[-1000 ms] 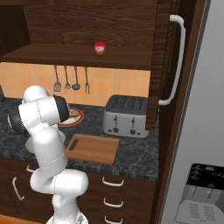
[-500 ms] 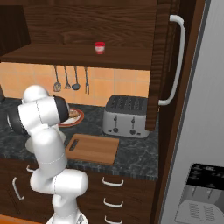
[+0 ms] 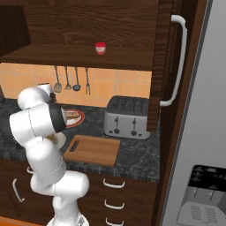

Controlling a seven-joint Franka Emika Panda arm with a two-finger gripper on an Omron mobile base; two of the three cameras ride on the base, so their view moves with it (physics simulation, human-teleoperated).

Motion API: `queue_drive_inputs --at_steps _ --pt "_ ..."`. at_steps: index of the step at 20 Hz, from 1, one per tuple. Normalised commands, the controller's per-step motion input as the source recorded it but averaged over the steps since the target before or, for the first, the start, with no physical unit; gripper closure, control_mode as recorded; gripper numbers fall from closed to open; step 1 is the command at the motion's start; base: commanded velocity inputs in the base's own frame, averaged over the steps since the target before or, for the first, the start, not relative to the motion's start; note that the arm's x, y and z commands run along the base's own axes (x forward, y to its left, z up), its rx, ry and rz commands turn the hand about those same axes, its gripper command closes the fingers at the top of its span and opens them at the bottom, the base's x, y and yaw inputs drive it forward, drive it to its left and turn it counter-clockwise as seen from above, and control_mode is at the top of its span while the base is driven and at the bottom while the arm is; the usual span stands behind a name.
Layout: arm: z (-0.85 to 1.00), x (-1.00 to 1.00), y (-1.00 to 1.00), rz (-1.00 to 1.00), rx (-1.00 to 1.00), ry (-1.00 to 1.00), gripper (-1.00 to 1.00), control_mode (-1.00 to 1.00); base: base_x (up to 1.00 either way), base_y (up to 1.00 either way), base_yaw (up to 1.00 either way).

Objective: From the different types of pastries on the counter, select a croissant and place it on the cutting board. Then retrieve a jar of jam from the cabinet and place it alongside the croissant on the cutting board.

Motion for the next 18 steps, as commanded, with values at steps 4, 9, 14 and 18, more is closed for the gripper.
queue_drive_inputs --at_steps 4,9,14,18 --pt "0.28 -0.22 -0.82 0.0 0.1 -0.08 1.0 -1.0 0.0 0.0 0.0" --pt "0.0 -0.43 -0.99 0.0 0.16 -0.06 1.0 -1.0 0.0 0.0 0.0" --pt "0.0 -0.21 -1.0 0.0 0.03 0.0 1.0 -1.0 0.0 0.0 0.0" --pt "0.0 0.0 -0.71 0.0 -0.02 0.08 1.0 -1.0 0.0 0.0 0.0"
